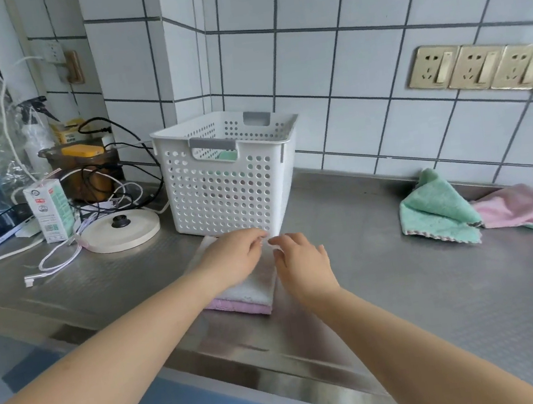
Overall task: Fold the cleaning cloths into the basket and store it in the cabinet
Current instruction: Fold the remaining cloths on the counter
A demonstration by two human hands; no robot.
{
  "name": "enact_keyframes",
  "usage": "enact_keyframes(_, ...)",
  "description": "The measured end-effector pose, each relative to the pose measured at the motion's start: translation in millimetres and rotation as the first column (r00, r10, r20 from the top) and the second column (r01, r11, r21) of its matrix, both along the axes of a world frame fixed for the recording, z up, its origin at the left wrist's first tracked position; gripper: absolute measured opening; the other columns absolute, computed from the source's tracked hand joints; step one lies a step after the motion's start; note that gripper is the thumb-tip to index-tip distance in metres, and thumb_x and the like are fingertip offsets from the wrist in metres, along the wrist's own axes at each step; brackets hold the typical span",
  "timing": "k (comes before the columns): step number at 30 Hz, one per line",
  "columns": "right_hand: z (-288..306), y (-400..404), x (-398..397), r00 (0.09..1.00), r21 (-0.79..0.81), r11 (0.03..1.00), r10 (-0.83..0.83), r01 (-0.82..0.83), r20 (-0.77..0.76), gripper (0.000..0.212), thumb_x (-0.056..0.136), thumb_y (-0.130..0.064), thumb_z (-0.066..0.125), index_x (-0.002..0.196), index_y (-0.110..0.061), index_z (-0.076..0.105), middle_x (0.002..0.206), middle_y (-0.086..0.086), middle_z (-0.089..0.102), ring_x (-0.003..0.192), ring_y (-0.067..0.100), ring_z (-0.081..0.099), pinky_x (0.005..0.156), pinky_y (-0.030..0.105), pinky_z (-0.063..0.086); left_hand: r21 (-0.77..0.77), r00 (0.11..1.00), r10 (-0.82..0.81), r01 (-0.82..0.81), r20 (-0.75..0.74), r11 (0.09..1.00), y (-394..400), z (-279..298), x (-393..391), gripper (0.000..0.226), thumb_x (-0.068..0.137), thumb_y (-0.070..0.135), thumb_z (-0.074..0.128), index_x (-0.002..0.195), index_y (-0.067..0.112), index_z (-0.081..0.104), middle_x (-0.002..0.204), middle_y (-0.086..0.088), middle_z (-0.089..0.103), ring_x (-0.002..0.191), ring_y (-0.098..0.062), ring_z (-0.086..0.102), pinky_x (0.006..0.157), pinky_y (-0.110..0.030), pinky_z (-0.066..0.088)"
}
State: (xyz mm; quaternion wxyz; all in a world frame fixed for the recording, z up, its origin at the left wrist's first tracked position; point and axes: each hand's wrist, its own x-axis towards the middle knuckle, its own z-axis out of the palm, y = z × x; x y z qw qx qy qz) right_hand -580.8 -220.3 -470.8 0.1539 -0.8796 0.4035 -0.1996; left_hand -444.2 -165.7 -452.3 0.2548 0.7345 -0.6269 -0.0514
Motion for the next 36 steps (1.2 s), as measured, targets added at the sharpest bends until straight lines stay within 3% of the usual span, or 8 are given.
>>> enact_keyframes(4, 5.2, -24.3, -49.5, 0.997, -0.011, 0.997, -0.071, 0.071, -0.025, 0.04, 0.098, -0.018, 0.03, 0.133, -0.031, 0.046, 0.138, -0.004, 0.043, 0.126, 0.018, 0.044, 0.115, 0.051, 0.015, 0.002, 0.908, -0.118, 0.13, -0.402, 0.991, -39.7, -2.9, -42.7, 0.029, 0.097, 0.008, 0.043, 0.118, 0.013, 0.062, 0.111, -0.005, 0.068, 0.106, -0.02, 0.062, 0.099, -0.039, 0.045)
enact_keyframes(7, 3.3, -48.4, -97.6, 0.984, -0.016, 0.986, -0.167, 0.166, -0.069, 0.04, 0.098, -0.018, 0.031, 0.133, -0.03, 0.047, 0.139, -0.004, 0.042, 0.129, 0.016, 0.04, 0.115, 0.05, 0.015, 0.038, 0.863, -0.142, 0.183, -0.485, 0.982, -67.3, -8.1, -78.3, 0.029, 0.098, 0.009, 0.042, 0.122, 0.009, 0.058, 0.115, -0.011, 0.066, 0.104, -0.022, 0.064, 0.102, -0.034, 0.044)
enact_keyframes(13, -3.8, -108.5, -202.1, 0.898, 0.044, 0.913, -0.388, 0.405, -0.206, 0.041, 0.096, -0.019, 0.033, 0.134, -0.023, 0.048, 0.144, -0.001, 0.037, 0.134, 0.02, 0.032, 0.114, 0.043, 0.022, 0.071, 0.874, -0.255, 0.31, -0.414, 0.948, -129.4, -17.5, -156.8, 0.028, 0.097, 0.011, 0.046, 0.122, 0.005, 0.059, 0.121, -0.012, 0.063, 0.113, -0.019, 0.058, 0.08, -0.012, 0.036)
enact_keyframes(18, -12.4, -145.5, -254.0, 0.843, 0.018, 0.87, -0.473, 0.493, -0.255, 0.018, 0.092, -0.016, 0.033, 0.094, -0.016, 0.051, 0.124, 0.0, 0.048, 0.115, 0.024, 0.046, 0.091, 0.034, 0.039, 0.052, 0.9, -0.291, 0.324, -0.325, 0.945, -177.3, -20.9, -199.3, 0.027, 0.093, 0.012, 0.053, 0.118, 0.01, 0.063, 0.12, -0.005, 0.064, 0.109, -0.016, 0.059, 0.087, -0.014, 0.039)
enact_keyframes(21, -17.1, -165.0, -271.4, 0.825, 0.001, 0.865, -0.479, 0.502, -0.298, 0.027, 0.094, -0.018, 0.032, 0.108, -0.016, 0.054, 0.136, -0.001, 0.043, 0.121, 0.024, 0.043, 0.096, 0.035, 0.036, 0.019, 0.922, -0.302, 0.316, -0.243, 0.949, -206.5, -20.0, -218.5, 0.027, 0.091, 0.014, 0.055, 0.116, 0.015, 0.065, 0.122, 0.0, 0.063, 0.113, -0.015, 0.058, 0.098, -0.025, 0.042)
enact_keyframes(28, -32.5, -196.7, -286.2, 0.851, -0.041, 0.882, -0.463, 0.469, -0.248, 0.04, 0.097, -0.026, 0.032, 0.134, -0.029, 0.046, 0.143, -0.009, 0.039, 0.131, 0.019, 0.036, 0.108, 0.041, 0.028, 0.03, 0.94, -0.339, 0.34, -0.051, 0.94, -258.4, -24.5, -252.8, 0.031, 0.091, 0.022, 0.055, 0.121, 0.023, 0.061, 0.13, 0.006, 0.056, 0.12, -0.017, 0.05, 0.099, -0.029, 0.041)
enact_keyframes(33, -35.1, -209.6, -287.3, 0.877, -0.064, 0.895, -0.446, 0.442, -0.18, 0.044, 0.097, -0.025, 0.031, 0.139, -0.036, 0.04, 0.143, -0.01, 0.04, 0.132, 0.019, 0.036, 0.11, 0.046, 0.025, 0.016, 0.936, -0.351, 0.35, 0.033, 0.937, -283.1, -28.9, -270.4, 0.026, 0.088, 0.029, 0.06, 0.113, 0.024, 0.064, 0.114, 0.007, 0.063, 0.104, -0.015, 0.057, 0.076, -0.022, 0.04)
enact_keyframes(36, -32.6, -216.0, -285.0, 0.903, -0.063, 0.911, -0.412, 0.408, -0.124, 0.044, 0.094, -0.018, 0.035, 0.135, -0.032, 0.044, 0.136, -0.006, 0.048, 0.124, 0.02, 0.044, 0.104, 0.038, 0.032, -0.011, 0.95, -0.313, 0.313, -0.014, 0.95, -290.7, -29.7, -275.6, 0.019, 0.088, 0.03, 0.061, 0.105, 0.024, 0.064, 0.103, 0.008, 0.066, 0.096, -0.014, 0.06, 0.075, -0.024, 0.043)
